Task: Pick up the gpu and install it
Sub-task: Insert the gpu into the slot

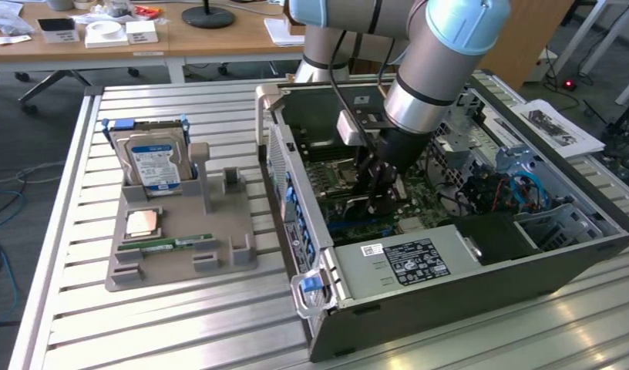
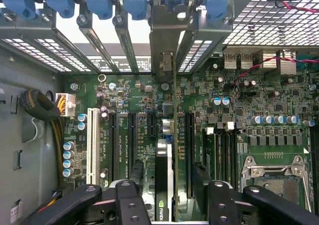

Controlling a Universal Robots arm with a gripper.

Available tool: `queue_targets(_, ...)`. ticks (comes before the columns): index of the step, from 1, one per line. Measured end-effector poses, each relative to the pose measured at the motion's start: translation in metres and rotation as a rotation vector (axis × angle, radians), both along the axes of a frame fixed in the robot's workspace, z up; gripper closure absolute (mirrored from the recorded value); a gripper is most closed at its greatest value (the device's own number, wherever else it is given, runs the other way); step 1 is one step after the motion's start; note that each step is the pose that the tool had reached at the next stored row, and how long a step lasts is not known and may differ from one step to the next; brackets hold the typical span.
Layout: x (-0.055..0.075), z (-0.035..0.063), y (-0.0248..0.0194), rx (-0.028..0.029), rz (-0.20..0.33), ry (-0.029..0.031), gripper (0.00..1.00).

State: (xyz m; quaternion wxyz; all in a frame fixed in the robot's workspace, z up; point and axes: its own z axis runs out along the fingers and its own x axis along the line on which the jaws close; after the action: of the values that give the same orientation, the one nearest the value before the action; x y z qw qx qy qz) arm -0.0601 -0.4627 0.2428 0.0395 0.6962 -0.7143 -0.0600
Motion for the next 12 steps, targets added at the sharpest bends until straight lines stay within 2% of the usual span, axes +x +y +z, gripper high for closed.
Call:
queue_targets(6,0.0,0.0027,0.0001,0.0,0.0,-0.0002,0.48)
queue_targets(8,-0.0002,0.0032,0.0002,0.0003,0.0,-0.0032,0.48)
queue_targets(10,-0.0008,0.0033,0.0001,0.0,0.0,-0.0125,0.48)
queue_targets(12,-0.0024,0.0034,0.0001,-0.0002,0.001,-0.0328,0.48)
